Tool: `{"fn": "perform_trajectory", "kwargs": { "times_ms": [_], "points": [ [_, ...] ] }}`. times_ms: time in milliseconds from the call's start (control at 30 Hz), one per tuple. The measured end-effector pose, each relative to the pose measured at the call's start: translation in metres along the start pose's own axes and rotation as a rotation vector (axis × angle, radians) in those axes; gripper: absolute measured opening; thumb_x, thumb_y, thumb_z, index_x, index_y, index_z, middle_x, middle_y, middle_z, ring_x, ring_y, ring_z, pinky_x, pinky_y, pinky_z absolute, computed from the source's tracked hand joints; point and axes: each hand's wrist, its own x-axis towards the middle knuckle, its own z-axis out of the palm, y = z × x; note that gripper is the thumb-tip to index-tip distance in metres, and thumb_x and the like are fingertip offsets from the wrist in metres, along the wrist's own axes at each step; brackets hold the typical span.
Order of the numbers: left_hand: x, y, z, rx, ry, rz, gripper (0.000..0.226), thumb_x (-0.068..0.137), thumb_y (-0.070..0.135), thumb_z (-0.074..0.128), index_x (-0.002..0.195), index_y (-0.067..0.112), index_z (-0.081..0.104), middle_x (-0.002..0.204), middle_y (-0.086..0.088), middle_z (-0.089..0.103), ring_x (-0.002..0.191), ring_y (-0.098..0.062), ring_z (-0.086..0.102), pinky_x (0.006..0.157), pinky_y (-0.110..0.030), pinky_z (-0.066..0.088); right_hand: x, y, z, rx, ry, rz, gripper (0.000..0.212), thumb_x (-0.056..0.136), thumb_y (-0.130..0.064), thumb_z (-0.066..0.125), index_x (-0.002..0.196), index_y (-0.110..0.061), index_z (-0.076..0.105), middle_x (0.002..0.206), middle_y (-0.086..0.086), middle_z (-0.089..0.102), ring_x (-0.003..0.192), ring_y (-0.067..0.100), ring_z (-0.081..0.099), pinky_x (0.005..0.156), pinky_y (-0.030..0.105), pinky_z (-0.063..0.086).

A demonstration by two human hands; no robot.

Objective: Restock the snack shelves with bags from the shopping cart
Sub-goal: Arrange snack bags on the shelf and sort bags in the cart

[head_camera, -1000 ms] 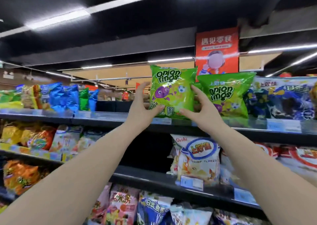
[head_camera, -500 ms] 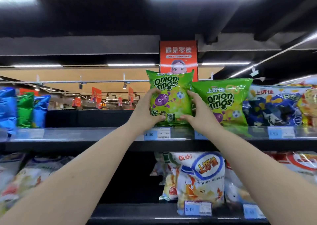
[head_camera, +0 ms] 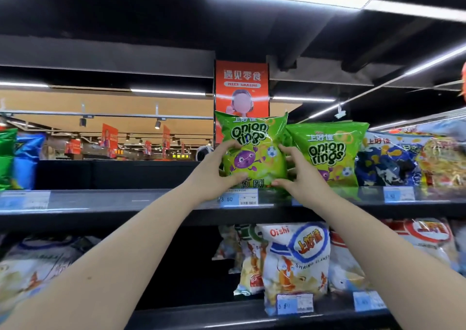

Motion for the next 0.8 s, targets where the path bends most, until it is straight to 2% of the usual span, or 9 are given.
{"fn": "perform_trajectory", "kwargs": {
  "times_ms": [67,133,233,367,467,567,667,733,800],
  "points": [
    [0.001,-0.001,-0.002,-0.031,-0.009,-0.029,0.044,0.092,0.030,0.067,0.123,0.048,0.042,0.114,0.036,0.042,0.087,-0.007,0.063,0.074,-0.014,0.046,0.000,-0.002,-0.002,-0.029,-0.018,0.007,0.081,0.081,-0.020,0.077,0.145,-0.034,0.029,0.142,0.004,0.047,0.123,0.025,0.051,0.103,0.041,0.042],
    [0.004,-0.001,-0.002,-0.046,-0.012,-0.031,0.043,0.092,0.024,0.067,0.121,0.044,0.042,0.114,0.028,0.046,0.075,-0.001,0.061,0.067,-0.009,0.044,0.003,-0.004,-0.001,-0.050,-0.025,0.018,0.080,0.081,-0.018,0.077,0.144,-0.033,0.029,0.143,0.005,0.046,0.127,0.025,0.048,0.104,0.041,0.040],
    [0.009,0.001,0.002,-0.036,-0.004,-0.015,0.047,0.089,0.022,0.071,0.118,0.045,0.042,0.125,0.007,0.053,0.071,-0.004,0.059,0.069,-0.018,0.046,0.007,-0.004,-0.001,-0.073,-0.024,0.035,0.079,0.080,-0.016,0.078,0.141,-0.028,0.030,0.141,0.005,0.047,0.123,0.025,0.050,0.099,0.037,0.041],
    [0.009,0.003,0.010,0.006,-0.010,-0.020,0.049,0.088,0.028,0.072,0.115,0.052,0.039,0.123,0.002,0.051,0.076,-0.012,0.055,0.078,-0.031,0.047,0.005,-0.001,-0.003,-0.074,0.004,0.039,0.076,0.078,-0.014,0.079,0.139,-0.023,0.034,0.136,0.005,0.050,0.118,0.023,0.051,0.094,0.032,0.039],
    [0.007,0.002,0.007,-0.002,-0.024,-0.027,0.048,0.089,0.028,0.070,0.118,0.049,0.039,0.122,0.012,0.052,0.077,-0.008,0.059,0.080,-0.030,0.050,0.004,0.002,-0.007,-0.070,-0.043,0.055,0.076,0.081,-0.018,0.077,0.142,-0.027,0.033,0.130,0.006,0.052,0.117,0.024,0.054,0.096,0.035,0.043],
    [0.005,0.003,0.005,-0.008,-0.062,-0.045,0.045,0.091,0.027,0.068,0.121,0.046,0.041,0.112,0.027,0.048,0.070,-0.002,0.059,0.073,-0.021,0.048,0.000,0.002,-0.014,-0.034,-0.092,0.041,0.075,0.085,-0.032,0.073,0.146,-0.029,0.029,0.123,-0.002,0.049,0.116,0.018,0.053,0.095,0.033,0.044],
    [0.004,0.004,0.005,-0.081,-0.022,-0.051,0.037,0.093,0.025,0.067,0.119,0.044,0.049,0.116,0.024,0.048,0.086,-0.012,0.065,0.078,-0.017,0.051,-0.005,0.000,-0.011,-0.033,-0.032,0.015,0.073,0.088,-0.044,0.065,0.149,-0.027,0.028,0.134,-0.002,0.048,0.119,0.018,0.050,0.095,0.032,0.043],
    [0.005,0.002,0.008,-0.118,0.084,-0.033,0.034,0.090,0.029,0.070,0.111,0.049,0.053,0.127,0.011,0.048,0.105,-0.019,0.063,0.093,-0.033,0.053,-0.003,-0.002,-0.006,-0.018,0.062,-0.003,0.073,0.087,-0.045,0.065,0.149,-0.026,0.029,0.143,-0.001,0.044,0.122,0.018,0.050,0.100,0.036,0.045],
    [0.006,0.003,0.014,-0.103,0.211,-0.011,0.039,0.085,0.031,0.074,0.107,0.054,0.051,0.126,0.018,0.046,0.116,-0.019,0.056,0.098,-0.043,0.050,-0.001,-0.006,-0.002,0.053,0.130,-0.037,0.078,0.086,-0.042,0.068,0.150,-0.030,0.025,0.146,-0.003,0.041,0.129,0.015,0.045,0.106,0.040,0.042]
  ]
}}
